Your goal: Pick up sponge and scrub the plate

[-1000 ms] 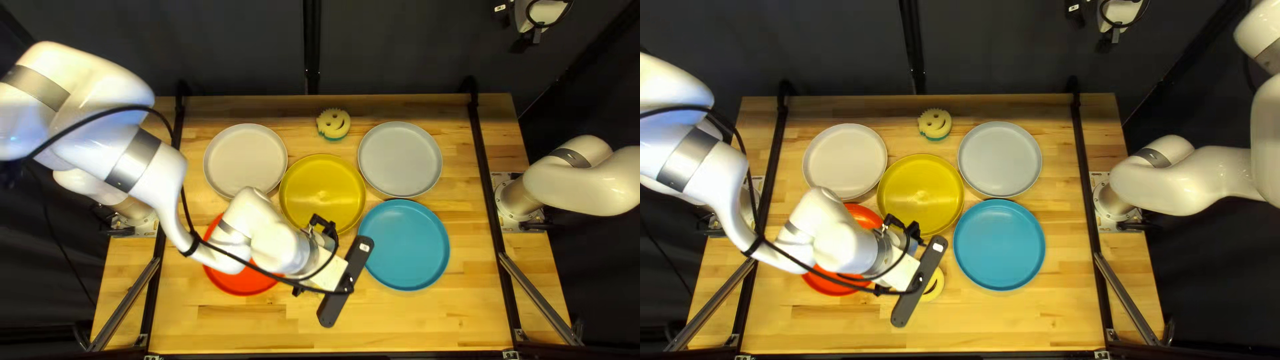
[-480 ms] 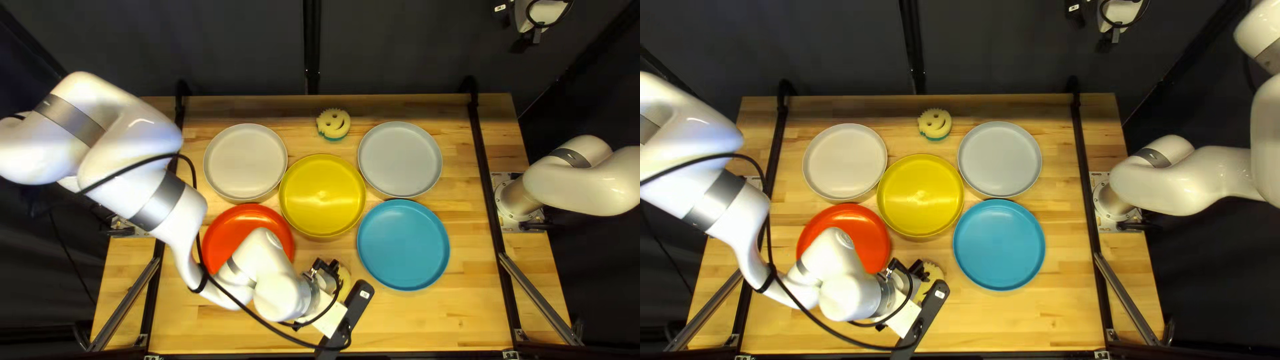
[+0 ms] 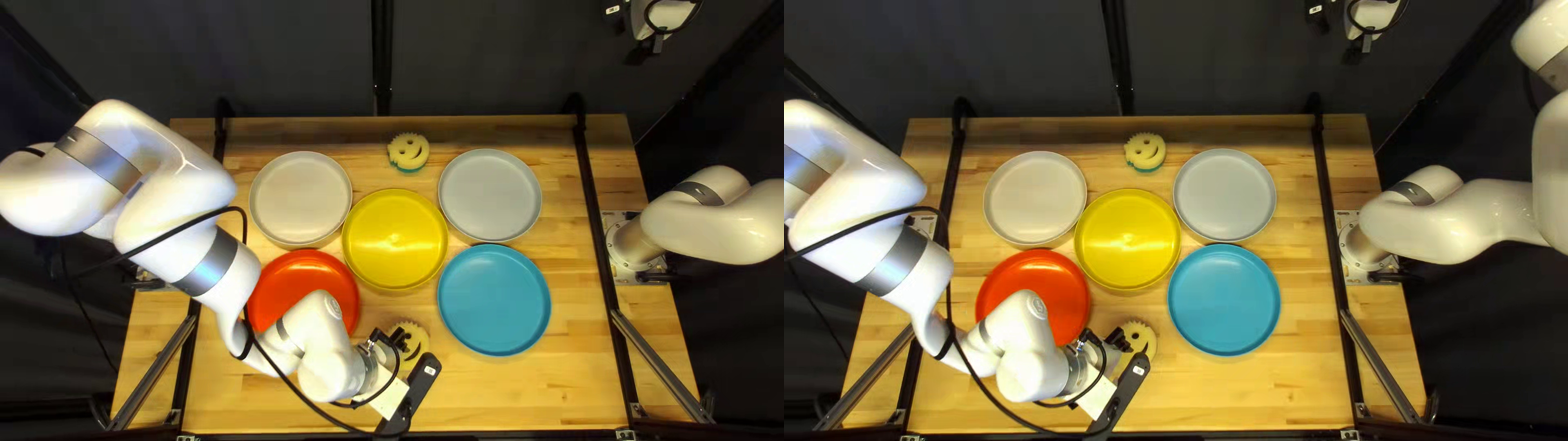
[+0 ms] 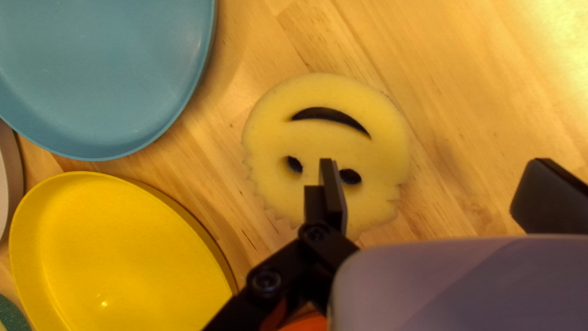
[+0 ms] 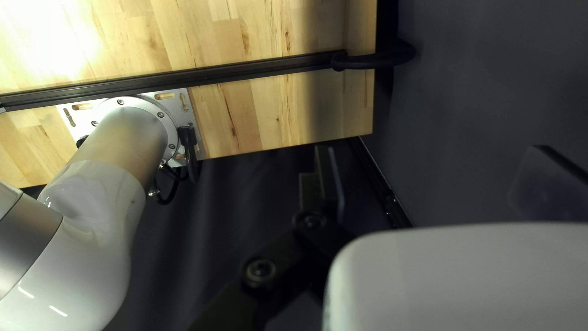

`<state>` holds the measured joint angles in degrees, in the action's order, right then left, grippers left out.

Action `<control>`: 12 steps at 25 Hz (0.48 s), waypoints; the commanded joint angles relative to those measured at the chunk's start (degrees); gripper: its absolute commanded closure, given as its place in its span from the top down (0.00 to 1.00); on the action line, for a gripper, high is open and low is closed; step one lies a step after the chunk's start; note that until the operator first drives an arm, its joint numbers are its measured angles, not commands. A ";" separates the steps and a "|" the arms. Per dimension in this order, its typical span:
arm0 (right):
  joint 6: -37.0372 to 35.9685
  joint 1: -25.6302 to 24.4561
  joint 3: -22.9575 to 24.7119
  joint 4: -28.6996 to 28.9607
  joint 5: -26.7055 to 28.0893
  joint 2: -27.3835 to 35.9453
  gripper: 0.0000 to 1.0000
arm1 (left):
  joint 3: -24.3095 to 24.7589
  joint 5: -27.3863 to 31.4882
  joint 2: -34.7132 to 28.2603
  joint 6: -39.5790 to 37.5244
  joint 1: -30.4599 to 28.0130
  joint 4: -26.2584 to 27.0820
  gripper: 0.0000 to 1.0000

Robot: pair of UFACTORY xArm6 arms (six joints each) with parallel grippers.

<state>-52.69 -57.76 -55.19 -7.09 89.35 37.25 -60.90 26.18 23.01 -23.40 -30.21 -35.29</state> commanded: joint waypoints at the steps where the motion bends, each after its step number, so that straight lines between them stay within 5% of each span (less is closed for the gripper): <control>1: 0.00 0.00 0.00 0.00 0.00 0.00 1.00 | 0.16 -0.84 0.61 -2.22 0.17 -2.03 1.00; 6: 0.00 0.00 0.00 0.00 0.00 0.00 1.00 | -0.01 -0.16 0.61 -2.90 -0.14 -1.92 1.00; 7: 0.00 0.00 0.00 0.00 0.00 0.00 1.00 | -0.11 0.06 0.63 -2.89 -0.19 -1.77 0.52; 8: 0.00 0.00 0.00 0.00 0.00 0.00 1.00 | -0.11 0.06 0.63 -2.89 -0.19 -1.77 0.52; 9: 0.00 0.00 0.00 0.00 0.00 0.00 1.00 | -0.11 0.06 0.63 -2.89 -0.19 -1.77 0.00; 12: 0.00 0.00 0.00 0.00 0.00 0.00 1.00 | -0.11 0.06 0.63 -2.89 -0.19 -1.77 0.00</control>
<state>-52.69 -57.76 -55.19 -7.09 89.35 37.25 -61.00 26.23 23.64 -26.30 -30.40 -37.07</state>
